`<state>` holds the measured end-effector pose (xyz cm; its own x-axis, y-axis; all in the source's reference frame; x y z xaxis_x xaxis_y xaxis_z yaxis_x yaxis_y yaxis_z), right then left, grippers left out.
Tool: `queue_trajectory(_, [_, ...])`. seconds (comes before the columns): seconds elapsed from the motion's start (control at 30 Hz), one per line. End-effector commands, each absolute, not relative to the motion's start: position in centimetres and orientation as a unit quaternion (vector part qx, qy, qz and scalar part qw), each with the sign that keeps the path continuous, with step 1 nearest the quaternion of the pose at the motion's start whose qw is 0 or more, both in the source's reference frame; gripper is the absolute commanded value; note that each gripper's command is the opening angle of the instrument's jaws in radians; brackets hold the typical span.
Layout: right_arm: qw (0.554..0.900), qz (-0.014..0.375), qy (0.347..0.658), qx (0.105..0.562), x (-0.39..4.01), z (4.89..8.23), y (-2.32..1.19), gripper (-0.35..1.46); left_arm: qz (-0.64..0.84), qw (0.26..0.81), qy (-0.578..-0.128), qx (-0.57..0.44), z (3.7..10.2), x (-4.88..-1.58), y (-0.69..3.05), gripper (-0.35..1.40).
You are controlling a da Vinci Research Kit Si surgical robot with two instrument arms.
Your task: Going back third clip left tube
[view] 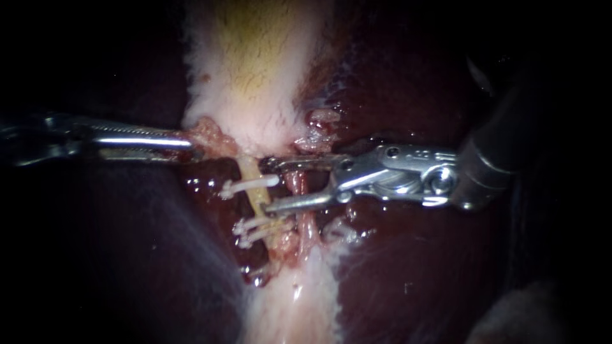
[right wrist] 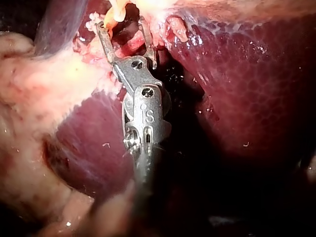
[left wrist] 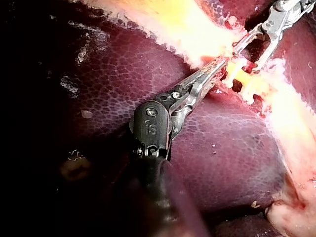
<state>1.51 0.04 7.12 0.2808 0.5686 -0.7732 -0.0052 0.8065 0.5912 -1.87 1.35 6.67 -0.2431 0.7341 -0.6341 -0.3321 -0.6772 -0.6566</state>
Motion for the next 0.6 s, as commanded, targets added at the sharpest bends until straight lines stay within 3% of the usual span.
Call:
queue_trajectory(0.03, [0.763,0.18,0.572,0.242,1.44,7.09,0.06,0.5,0.763,0.349,-0.199,-0.506,6.67,-1.87,1.35,-0.35])
queue_trajectory(0.37, [0.766,0.128,0.586,0.232,0.65,6.72,0.0,0.5,0.763,0.349,-0.199,-0.507,6.68,-1.87,1.35,-0.35])
queue_trajectory(0.6, [0.765,0.12,0.589,0.232,0.41,6.62,0.06,0.5,0.763,0.349,-0.199,-0.507,6.69,-1.87,1.35,-0.35])
